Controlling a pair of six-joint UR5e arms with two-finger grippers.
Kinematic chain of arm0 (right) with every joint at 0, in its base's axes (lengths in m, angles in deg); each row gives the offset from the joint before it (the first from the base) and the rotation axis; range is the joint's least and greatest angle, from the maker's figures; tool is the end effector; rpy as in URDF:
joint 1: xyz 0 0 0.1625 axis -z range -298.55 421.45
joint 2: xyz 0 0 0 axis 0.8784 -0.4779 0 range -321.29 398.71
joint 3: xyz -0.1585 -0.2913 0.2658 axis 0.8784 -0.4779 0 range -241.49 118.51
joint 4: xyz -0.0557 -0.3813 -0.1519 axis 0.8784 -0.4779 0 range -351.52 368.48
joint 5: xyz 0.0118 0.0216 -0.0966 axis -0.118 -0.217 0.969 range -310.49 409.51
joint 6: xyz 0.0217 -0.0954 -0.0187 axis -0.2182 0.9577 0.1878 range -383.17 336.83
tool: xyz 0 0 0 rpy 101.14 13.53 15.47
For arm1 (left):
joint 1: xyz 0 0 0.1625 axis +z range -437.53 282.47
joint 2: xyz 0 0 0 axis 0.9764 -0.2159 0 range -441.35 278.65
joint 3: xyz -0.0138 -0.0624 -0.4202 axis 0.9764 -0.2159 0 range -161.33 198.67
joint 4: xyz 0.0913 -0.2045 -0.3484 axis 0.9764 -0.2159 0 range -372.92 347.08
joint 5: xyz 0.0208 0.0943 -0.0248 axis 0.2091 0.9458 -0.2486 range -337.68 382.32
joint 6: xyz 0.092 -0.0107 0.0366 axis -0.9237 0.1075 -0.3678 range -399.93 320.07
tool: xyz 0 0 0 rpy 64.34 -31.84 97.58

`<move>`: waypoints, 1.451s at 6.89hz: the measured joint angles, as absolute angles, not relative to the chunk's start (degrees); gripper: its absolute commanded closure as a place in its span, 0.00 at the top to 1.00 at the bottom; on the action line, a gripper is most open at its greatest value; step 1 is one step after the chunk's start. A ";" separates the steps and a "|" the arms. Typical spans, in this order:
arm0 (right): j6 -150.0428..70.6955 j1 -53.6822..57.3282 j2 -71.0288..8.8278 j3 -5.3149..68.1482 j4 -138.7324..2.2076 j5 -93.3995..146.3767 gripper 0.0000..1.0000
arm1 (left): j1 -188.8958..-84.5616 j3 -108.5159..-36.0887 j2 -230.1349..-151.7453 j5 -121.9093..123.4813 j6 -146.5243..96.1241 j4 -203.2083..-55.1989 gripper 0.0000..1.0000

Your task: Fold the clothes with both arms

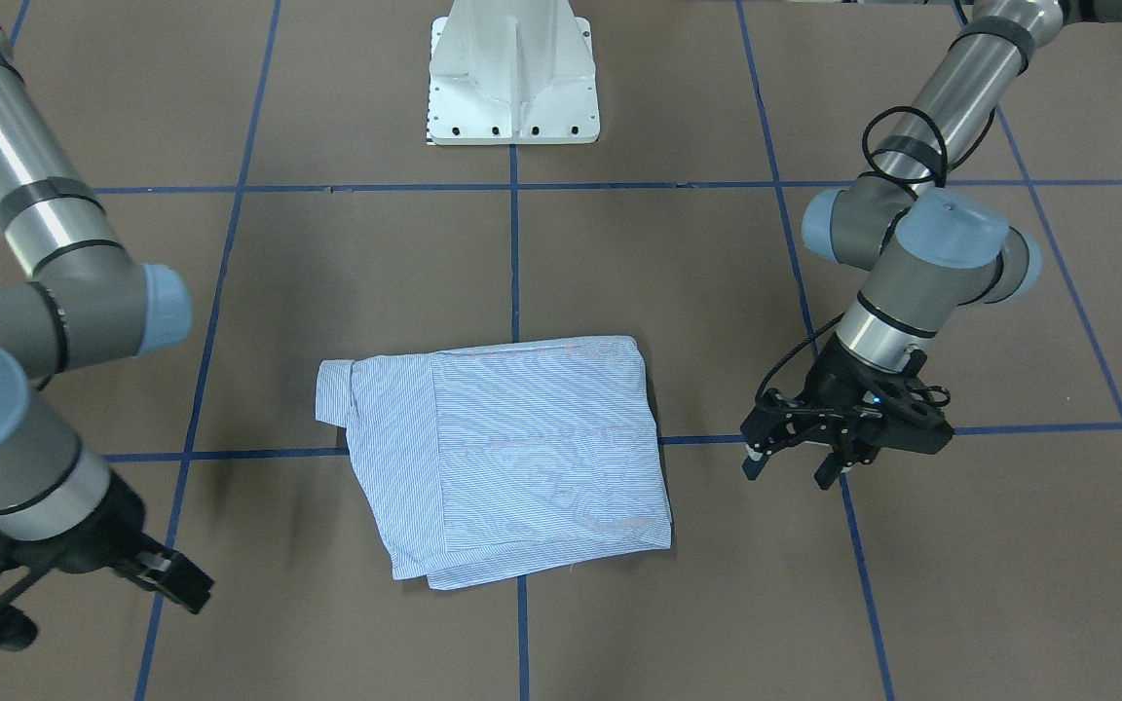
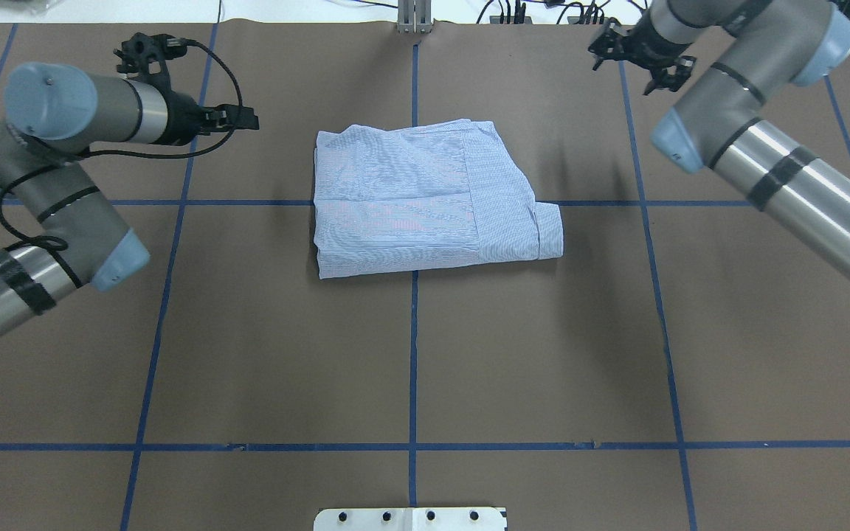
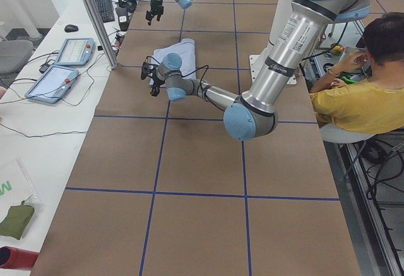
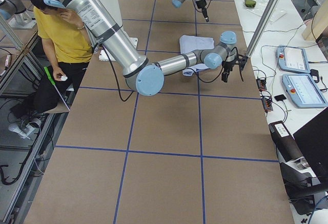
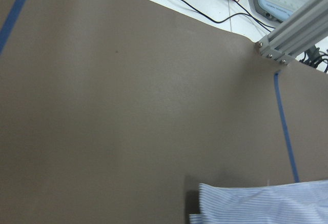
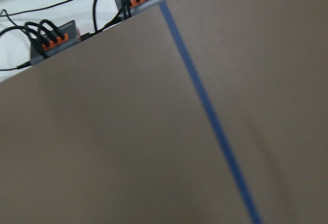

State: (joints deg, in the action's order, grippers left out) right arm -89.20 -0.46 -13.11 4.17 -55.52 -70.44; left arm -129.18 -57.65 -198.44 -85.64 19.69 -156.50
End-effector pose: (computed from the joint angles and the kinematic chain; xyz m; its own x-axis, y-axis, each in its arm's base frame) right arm -0.2913 -0.7233 0.4051 0.5798 0.3385 0.7411 -0.4140 0.9059 -0.0899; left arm 0.3546 -0.6135 0.3952 0.4975 0.1466 -0.8550 0.3689 0.8563 0.3615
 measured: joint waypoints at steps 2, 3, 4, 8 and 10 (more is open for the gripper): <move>-64.26 -11.61 -18.95 4.79 -60.84 -78.80 1.00 | -140.59 -60.44 -190.42 -96.34 -0.65 -154.78 0.99; -52.47 -17.41 -20.95 4.92 -65.48 -81.73 1.00 | -147.02 -61.29 -186.63 -101.12 -11.43 -152.95 0.99; -42.04 -21.59 -23.19 5.38 -69.61 -82.86 1.00 | -152.53 -62.00 -183.72 -105.16 -20.33 -149.84 0.99; -27.28 -26.97 -32.82 13.56 -78.63 -87.28 1.00 | -165.61 -67.36 -179.72 -111.51 -43.17 -128.34 0.99; -26.15 -28.00 -35.56 15.62 -79.40 -89.69 1.00 | -166.85 -73.66 -174.63 -111.87 -46.50 -124.18 0.99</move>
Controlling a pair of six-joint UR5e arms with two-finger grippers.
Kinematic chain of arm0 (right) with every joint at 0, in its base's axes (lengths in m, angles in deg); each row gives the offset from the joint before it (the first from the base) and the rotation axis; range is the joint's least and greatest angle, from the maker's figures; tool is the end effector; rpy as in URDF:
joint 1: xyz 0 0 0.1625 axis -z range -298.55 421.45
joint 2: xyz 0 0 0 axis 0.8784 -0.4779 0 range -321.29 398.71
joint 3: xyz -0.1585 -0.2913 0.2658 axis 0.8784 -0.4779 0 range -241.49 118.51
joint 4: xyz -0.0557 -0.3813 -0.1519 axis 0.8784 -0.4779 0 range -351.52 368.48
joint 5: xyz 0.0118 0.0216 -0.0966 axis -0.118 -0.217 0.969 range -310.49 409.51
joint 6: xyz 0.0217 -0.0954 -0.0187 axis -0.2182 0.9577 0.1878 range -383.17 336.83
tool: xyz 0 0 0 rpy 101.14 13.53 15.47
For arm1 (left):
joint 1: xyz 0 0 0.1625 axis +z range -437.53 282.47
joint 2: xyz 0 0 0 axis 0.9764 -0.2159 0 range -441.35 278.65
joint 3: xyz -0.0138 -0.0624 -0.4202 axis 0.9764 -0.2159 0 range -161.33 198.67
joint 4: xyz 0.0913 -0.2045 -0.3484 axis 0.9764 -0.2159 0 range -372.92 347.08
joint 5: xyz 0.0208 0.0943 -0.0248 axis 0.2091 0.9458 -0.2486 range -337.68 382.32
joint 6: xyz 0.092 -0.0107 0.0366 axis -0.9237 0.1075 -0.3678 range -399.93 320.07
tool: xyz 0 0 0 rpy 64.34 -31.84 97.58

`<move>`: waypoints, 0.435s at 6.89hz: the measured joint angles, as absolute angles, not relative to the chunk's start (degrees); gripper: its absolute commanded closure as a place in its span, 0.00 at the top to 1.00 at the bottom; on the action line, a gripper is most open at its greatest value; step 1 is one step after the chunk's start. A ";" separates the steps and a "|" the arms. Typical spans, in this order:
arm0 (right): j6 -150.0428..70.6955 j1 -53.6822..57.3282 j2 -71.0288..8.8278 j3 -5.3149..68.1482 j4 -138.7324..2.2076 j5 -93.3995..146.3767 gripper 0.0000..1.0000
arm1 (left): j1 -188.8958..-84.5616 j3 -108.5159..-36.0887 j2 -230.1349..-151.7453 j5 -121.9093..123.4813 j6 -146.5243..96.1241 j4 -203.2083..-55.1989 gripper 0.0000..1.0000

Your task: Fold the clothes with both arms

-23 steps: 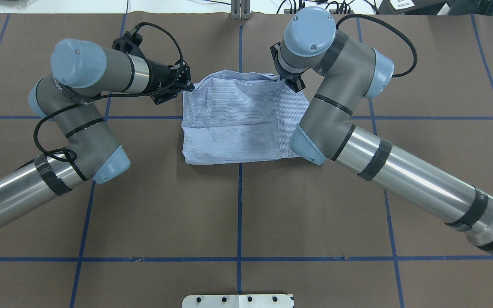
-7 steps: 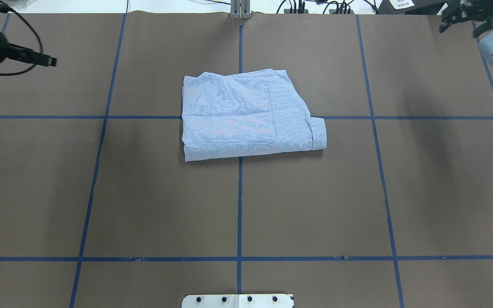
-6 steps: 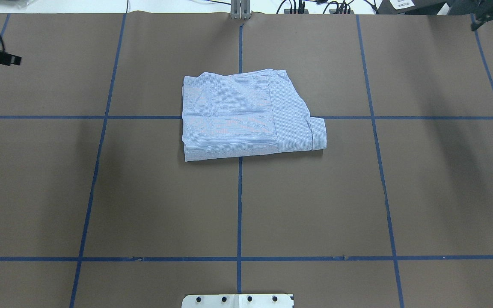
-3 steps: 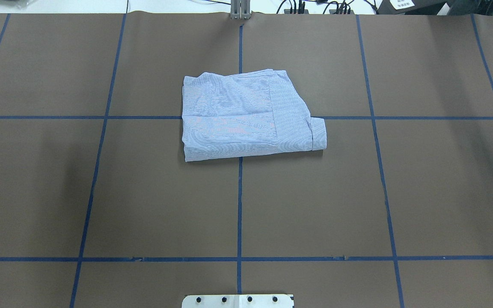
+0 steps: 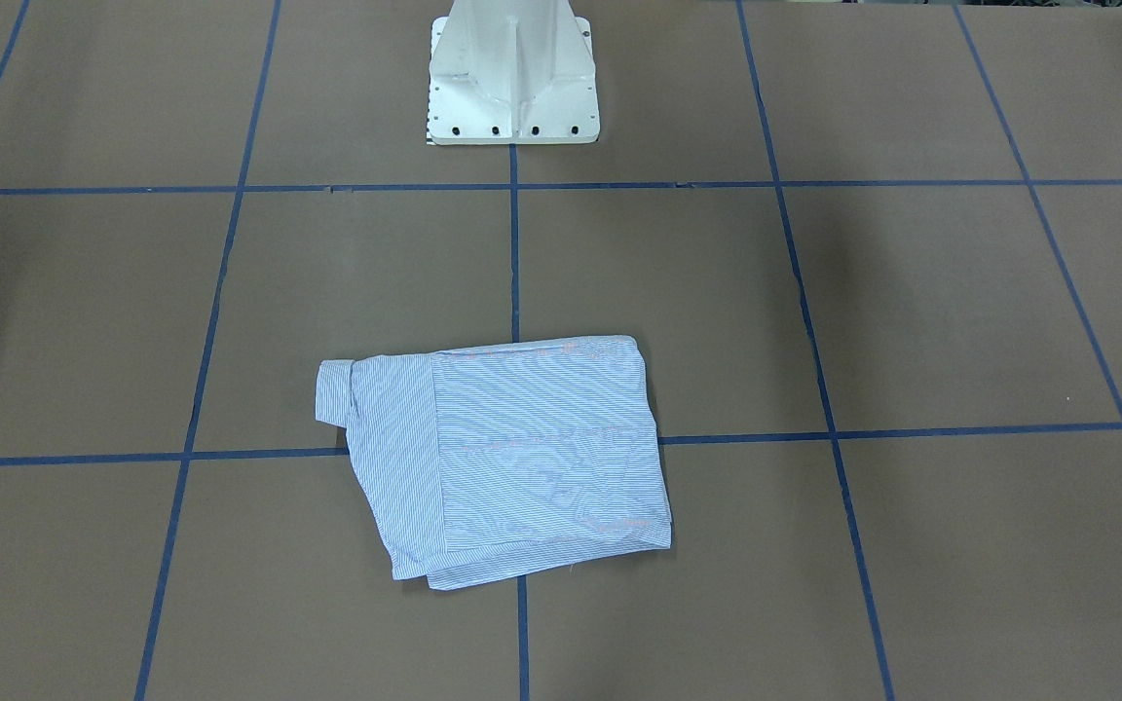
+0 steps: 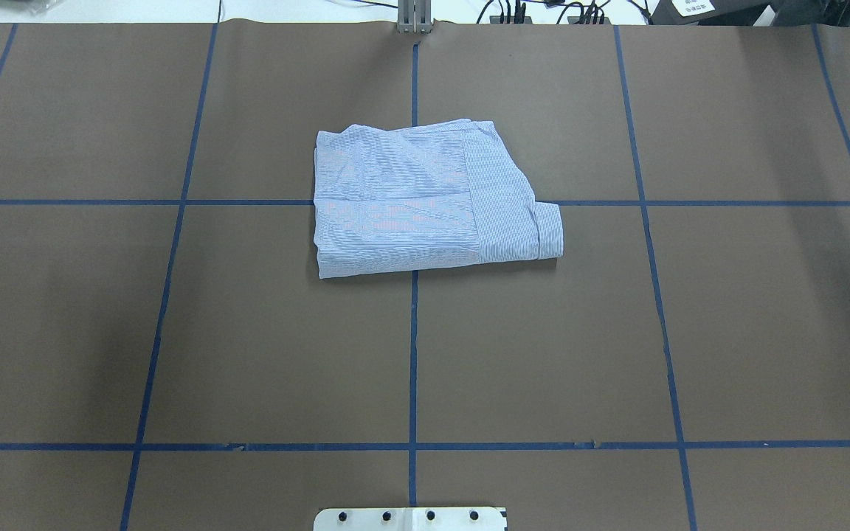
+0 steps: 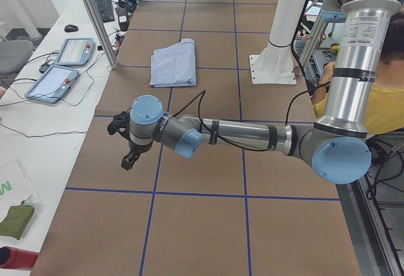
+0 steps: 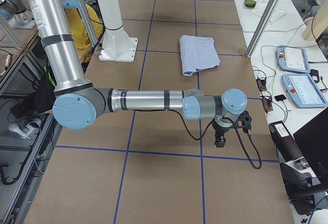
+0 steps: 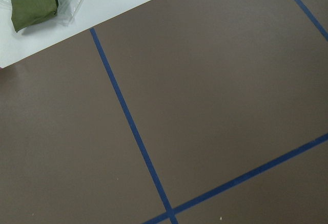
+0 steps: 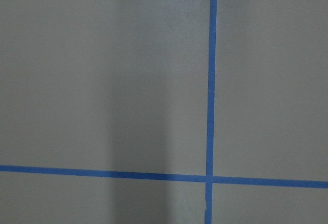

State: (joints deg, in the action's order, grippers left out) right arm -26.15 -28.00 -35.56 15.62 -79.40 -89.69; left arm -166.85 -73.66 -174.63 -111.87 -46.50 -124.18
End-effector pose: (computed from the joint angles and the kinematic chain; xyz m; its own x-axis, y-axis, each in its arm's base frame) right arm 0.0520 -0.6123 0.6083 0.6524 -0.0200 0.7576 -0.0243 0.9986 0.0472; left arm -0.0575 -0.5365 0.5672 0.7074 0.4234 -0.5660 -0.0922 0.8492 0.5200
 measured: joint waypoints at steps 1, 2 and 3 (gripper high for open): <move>-24.97 -27.84 -36.17 16.13 -79.54 -89.76 1.00 | -166.86 -75.25 -173.07 -111.91 -46.65 -123.68 0.99; -23.84 -27.32 -36.63 17.06 -80.20 -89.78 1.00 | -166.83 -75.89 -172.75 -112.06 -46.23 -122.42 0.99; -23.33 -26.41 -37.03 19.13 -82.47 -89.74 1.00 | -166.82 -76.26 -173.03 -112.27 -45.53 -119.78 0.99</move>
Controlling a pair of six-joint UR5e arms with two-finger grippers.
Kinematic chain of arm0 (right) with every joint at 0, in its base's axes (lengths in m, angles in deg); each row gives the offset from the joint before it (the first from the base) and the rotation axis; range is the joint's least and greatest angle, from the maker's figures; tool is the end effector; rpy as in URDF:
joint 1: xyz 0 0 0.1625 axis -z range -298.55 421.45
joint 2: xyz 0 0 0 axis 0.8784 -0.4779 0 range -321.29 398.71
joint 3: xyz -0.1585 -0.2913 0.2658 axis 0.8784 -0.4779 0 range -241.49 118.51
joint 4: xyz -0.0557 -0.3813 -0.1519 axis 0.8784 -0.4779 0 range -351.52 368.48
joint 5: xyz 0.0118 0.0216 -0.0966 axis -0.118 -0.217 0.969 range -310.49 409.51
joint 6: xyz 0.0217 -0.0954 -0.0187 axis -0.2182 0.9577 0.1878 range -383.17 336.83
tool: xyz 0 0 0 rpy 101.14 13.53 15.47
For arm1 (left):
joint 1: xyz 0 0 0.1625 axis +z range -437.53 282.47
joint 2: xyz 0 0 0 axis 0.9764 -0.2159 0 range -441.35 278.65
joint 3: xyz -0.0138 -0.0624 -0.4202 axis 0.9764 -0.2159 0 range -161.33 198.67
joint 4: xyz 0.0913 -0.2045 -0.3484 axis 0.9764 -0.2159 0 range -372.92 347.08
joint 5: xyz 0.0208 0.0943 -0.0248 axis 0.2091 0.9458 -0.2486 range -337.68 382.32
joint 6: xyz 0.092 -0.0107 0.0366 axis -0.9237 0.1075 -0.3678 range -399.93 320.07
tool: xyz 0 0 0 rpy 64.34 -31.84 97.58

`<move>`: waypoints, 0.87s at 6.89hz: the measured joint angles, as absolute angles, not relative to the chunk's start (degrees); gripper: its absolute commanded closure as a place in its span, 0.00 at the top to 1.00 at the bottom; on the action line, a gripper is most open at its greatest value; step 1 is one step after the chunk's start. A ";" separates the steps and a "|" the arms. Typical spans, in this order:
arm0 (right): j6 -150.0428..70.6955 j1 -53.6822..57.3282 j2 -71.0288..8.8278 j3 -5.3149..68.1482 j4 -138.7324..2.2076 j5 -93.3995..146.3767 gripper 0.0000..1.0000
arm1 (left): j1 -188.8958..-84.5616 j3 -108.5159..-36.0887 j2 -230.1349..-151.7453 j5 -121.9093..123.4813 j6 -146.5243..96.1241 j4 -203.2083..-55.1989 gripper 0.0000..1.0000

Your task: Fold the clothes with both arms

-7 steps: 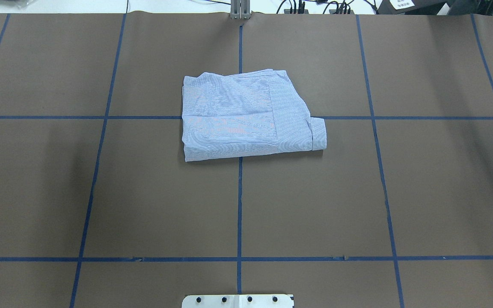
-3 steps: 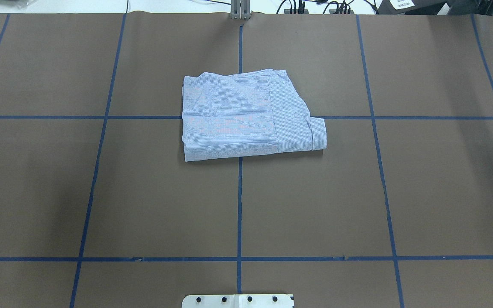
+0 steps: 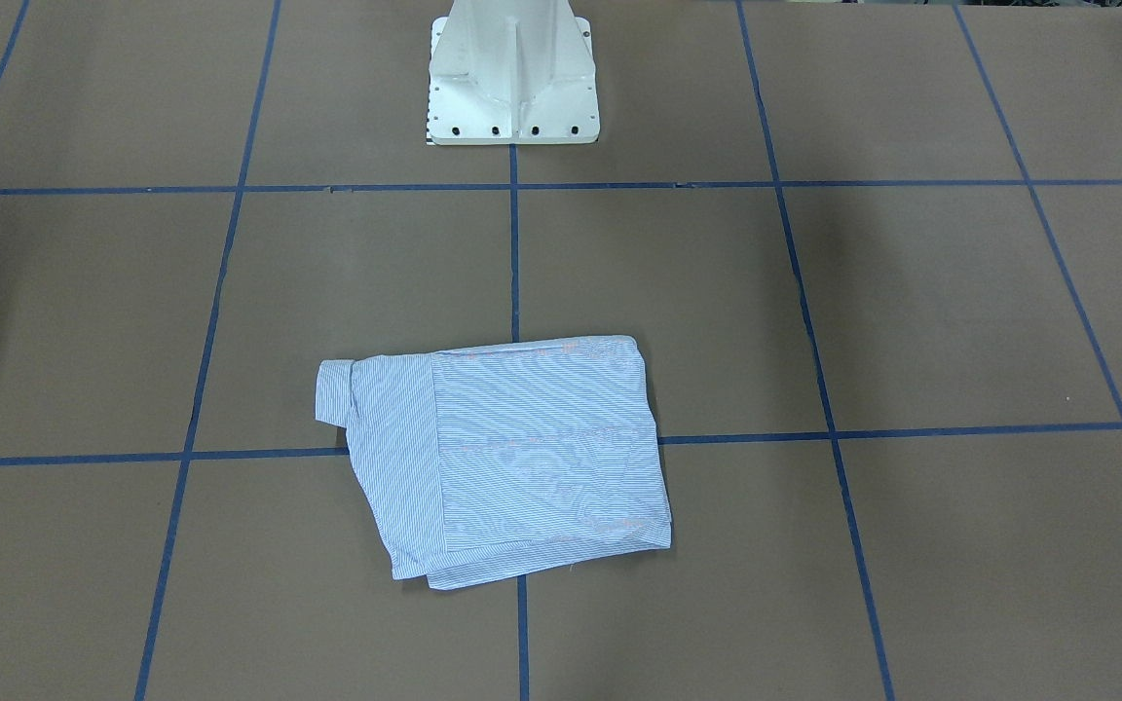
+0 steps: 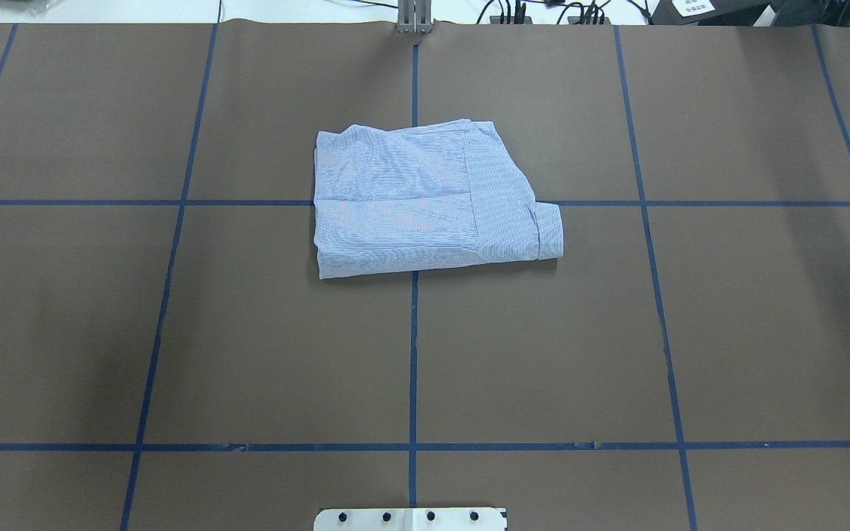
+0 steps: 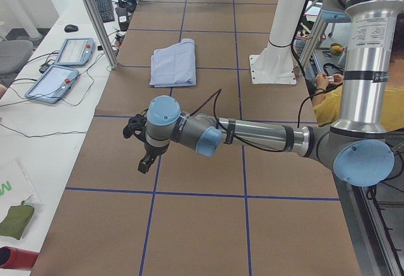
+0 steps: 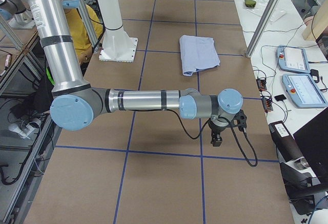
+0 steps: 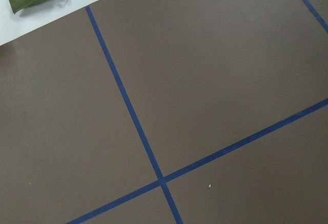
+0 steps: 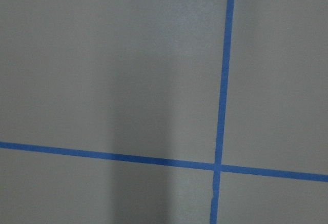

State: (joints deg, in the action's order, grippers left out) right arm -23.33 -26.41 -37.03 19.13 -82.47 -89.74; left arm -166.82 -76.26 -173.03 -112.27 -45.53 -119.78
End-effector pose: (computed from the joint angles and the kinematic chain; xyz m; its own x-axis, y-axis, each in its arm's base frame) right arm 0.0354 -0.6010 0.5990 0.6505 -0.0736 0.7560 0.0356 0.9972 0.0665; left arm -0.0569 -0.5224 0.5676 0.7042 0.3765 -0.6020 -0.0806 0.8847 0.4591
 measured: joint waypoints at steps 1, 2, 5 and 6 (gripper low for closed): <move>-23.09 -25.51 -38.03 22.73 -85.63 -88.87 1.00 | -166.86 -76.62 -173.40 -112.36 -45.21 -117.27 0.99; -22.97 -24.64 -40.15 27.15 -87.95 -87.05 1.00 | -166.96 -76.93 -173.56 -112.40 -45.09 -115.50 0.99; -22.83 -23.85 -44.04 31.55 -88.98 -85.58 1.00 | -167.11 -77.34 -173.51 -112.61 -45.24 -115.12 0.99; -22.81 -23.83 -44.32 31.66 -88.85 -85.55 1.00 | -167.06 -77.59 -173.63 -112.63 -45.22 -115.24 0.99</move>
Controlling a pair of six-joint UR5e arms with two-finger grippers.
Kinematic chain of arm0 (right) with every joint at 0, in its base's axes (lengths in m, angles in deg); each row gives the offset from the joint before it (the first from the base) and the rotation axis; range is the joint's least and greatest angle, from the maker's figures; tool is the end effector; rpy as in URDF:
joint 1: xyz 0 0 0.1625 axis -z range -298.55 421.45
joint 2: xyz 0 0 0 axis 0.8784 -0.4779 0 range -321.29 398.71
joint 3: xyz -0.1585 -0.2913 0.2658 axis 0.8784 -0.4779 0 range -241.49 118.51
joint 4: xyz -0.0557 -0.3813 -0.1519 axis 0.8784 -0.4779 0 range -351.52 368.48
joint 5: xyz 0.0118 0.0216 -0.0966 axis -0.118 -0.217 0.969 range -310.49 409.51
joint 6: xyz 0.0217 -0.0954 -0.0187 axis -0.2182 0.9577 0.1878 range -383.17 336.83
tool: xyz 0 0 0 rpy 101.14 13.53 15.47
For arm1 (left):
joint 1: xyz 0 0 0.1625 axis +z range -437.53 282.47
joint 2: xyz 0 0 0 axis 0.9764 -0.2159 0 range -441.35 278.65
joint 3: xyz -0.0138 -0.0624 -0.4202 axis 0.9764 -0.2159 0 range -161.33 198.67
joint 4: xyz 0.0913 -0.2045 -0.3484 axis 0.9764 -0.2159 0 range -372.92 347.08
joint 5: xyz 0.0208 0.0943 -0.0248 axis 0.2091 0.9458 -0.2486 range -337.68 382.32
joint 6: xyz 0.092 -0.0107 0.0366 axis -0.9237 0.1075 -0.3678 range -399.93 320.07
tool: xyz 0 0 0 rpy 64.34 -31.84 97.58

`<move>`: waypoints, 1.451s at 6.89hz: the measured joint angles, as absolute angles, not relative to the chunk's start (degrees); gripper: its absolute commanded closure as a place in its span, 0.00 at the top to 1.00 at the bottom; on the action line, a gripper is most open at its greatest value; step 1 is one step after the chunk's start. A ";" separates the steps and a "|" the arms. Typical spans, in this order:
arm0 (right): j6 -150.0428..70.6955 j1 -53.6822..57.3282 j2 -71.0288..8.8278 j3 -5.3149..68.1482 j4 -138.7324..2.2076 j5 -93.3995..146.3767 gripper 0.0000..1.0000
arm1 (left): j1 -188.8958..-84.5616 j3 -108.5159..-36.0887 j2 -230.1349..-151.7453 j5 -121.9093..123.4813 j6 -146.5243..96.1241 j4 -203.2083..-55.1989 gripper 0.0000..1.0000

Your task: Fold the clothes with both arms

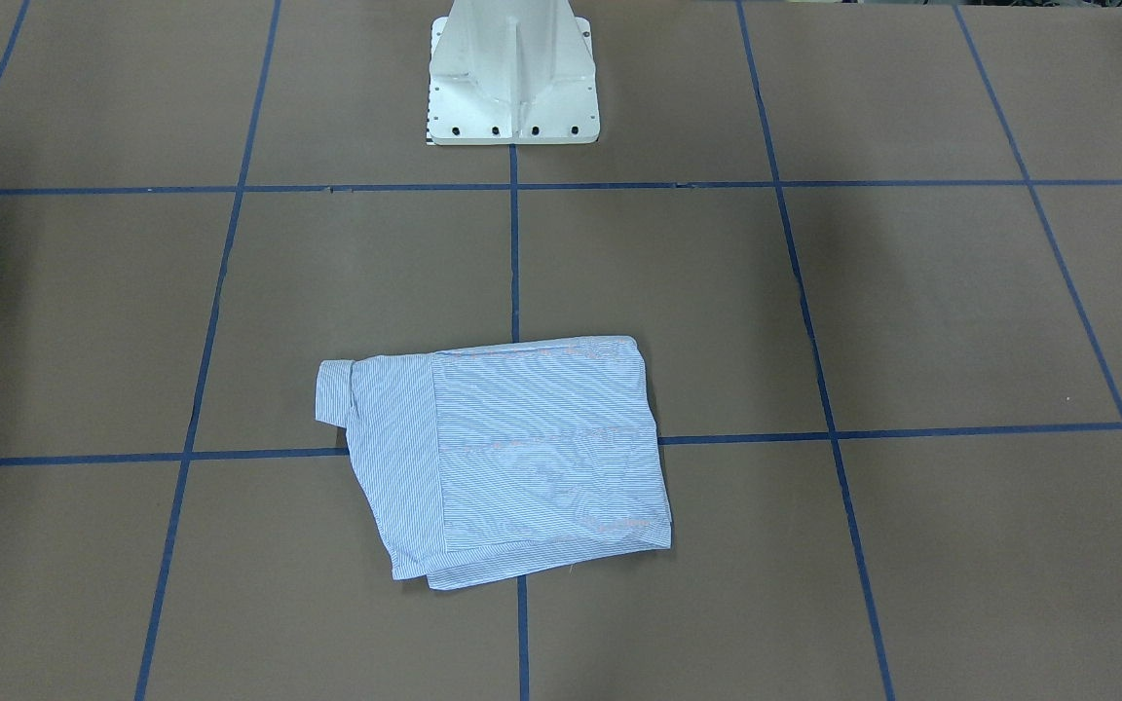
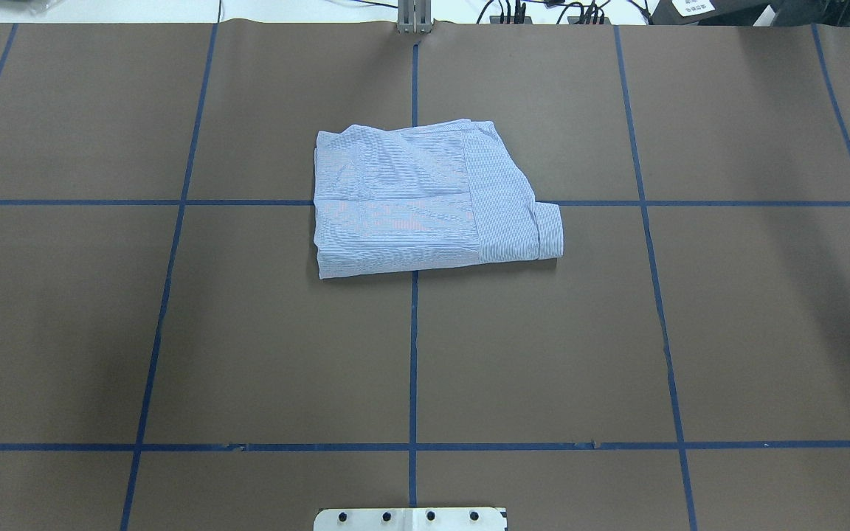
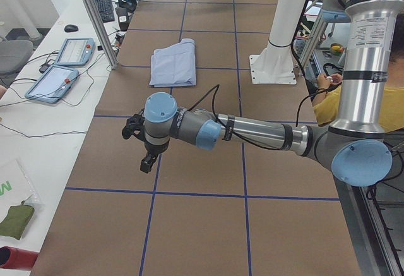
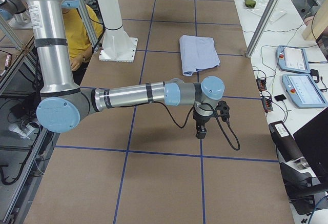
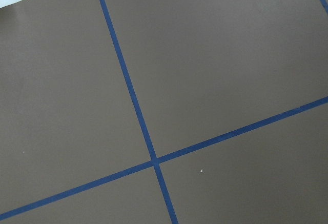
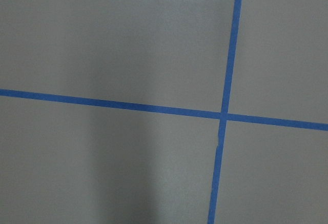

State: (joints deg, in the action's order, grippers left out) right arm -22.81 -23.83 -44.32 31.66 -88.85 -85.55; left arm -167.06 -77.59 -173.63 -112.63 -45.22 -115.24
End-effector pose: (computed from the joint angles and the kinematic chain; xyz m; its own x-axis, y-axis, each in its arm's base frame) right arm 0.0181 -0.5439 0.5808 0.7006 -0.0988 0.7067 0.0867 0.9948 0.0532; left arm -0.0586 -0.5235 0.5593 0.7020 0.3424 -0.6245 -0.0728 0.9068 0.4153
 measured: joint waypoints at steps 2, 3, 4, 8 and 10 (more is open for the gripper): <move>-22.53 -23.77 -44.64 31.78 -88.61 -85.54 1.00 | -166.98 -78.21 -173.16 -112.50 -45.41 -115.66 0.99; -22.15 -23.74 -44.73 31.68 -88.57 -85.49 1.00 | -166.96 -78.33 -172.97 -112.36 -45.34 -116.35 0.99; -22.13 -23.69 -44.74 31.60 -88.57 -85.44 1.00 | -166.98 -78.31 -172.84 -112.28 -45.24 -116.90 0.99; -22.69 -23.58 -44.69 31.41 -88.54 -88.93 1.00 | -166.81 -77.77 -173.26 -112.58 -45.25 -117.46 0.99; -22.73 -23.55 -44.70 31.62 -88.47 -89.34 1.00 | -166.79 -78.18 -173.50 -112.65 -45.27 -117.51 0.99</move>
